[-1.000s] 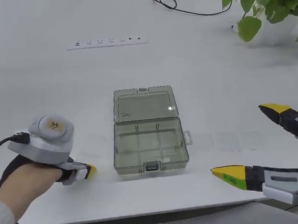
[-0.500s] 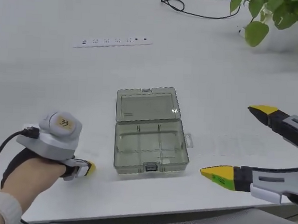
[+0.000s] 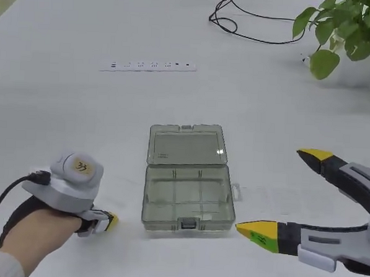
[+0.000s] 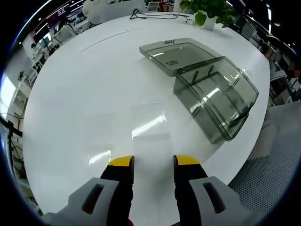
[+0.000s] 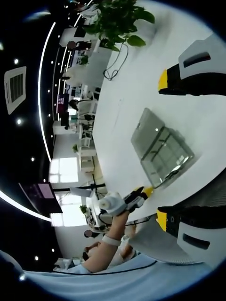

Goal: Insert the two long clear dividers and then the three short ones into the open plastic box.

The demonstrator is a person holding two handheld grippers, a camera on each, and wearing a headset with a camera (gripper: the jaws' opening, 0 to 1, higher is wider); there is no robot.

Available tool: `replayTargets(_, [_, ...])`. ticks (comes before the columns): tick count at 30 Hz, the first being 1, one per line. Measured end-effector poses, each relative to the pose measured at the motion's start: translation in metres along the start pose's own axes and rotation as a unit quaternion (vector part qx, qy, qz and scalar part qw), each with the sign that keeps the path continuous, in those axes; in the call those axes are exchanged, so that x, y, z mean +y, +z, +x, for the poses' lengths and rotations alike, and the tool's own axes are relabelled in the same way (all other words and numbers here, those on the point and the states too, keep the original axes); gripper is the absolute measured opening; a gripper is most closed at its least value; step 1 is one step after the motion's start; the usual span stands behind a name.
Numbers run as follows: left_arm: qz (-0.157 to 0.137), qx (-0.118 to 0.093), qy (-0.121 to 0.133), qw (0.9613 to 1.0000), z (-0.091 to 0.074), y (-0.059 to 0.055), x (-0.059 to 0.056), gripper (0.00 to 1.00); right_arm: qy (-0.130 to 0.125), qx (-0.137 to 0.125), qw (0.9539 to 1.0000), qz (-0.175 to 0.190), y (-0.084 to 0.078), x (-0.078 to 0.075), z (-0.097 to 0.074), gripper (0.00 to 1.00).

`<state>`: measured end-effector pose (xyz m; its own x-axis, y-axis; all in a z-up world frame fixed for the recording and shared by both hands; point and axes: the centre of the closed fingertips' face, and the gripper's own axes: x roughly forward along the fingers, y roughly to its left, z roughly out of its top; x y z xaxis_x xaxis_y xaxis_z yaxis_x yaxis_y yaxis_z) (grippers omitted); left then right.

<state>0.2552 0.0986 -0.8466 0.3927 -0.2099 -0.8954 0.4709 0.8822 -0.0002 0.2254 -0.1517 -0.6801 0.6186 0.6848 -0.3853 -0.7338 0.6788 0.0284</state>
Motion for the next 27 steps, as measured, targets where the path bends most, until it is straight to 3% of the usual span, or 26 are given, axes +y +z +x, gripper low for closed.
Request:
replayTargets(3, [-0.003, -0.009, 0.001, 1.0, 0.0, 0.0, 0.001, 0.32, -0.006, 0.003, 1.0, 0.002, -0.001, -0.002, 0.003, 0.99])
replayTargets(6, [-0.006, -0.012, 0.003, 0.9999, 0.001, 0.0, 0.001, 0.31, -0.003, -0.016, 0.9998, 0.014, 0.007, 0.002, 0.004, 0.98])
replayTargets(8, [-0.008, -0.019, 0.004, 0.9998, 0.001, 0.0, 0.001, 0.31, -0.004, -0.001, 0.9999, 0.011, 0.002, 0.004, 0.006, 0.98])
replayTargets(12, [-0.007, -0.024, 0.003, 0.9997, 0.001, 0.0, 0.001, 0.31, -0.005, -0.007, 0.9998, 0.019, 0.004, 0.011, 0.006, 0.98])
replayTargets(17, [-0.01, -0.032, 0.005, 0.9994, 0.0, 0.0, 0.0, 0.31, 0.001, 0.011, 0.9998, 0.018, -0.007, 0.015, 0.012, 0.98])
replayTargets(21, [-0.029, -0.044, 0.002, 0.9986, 0.0, 0.002, 0.003, 0.3, 0.003, 0.007, 0.9998, 0.019, -0.003, 0.019, 0.015, 0.98])
replayTargets(27, [-0.024, -0.043, 0.001, 0.9988, 0.001, 0.003, 0.003, 0.3, 0.006, 0.006, 0.9998, 0.016, -0.001, 0.022, 0.015, 0.98])
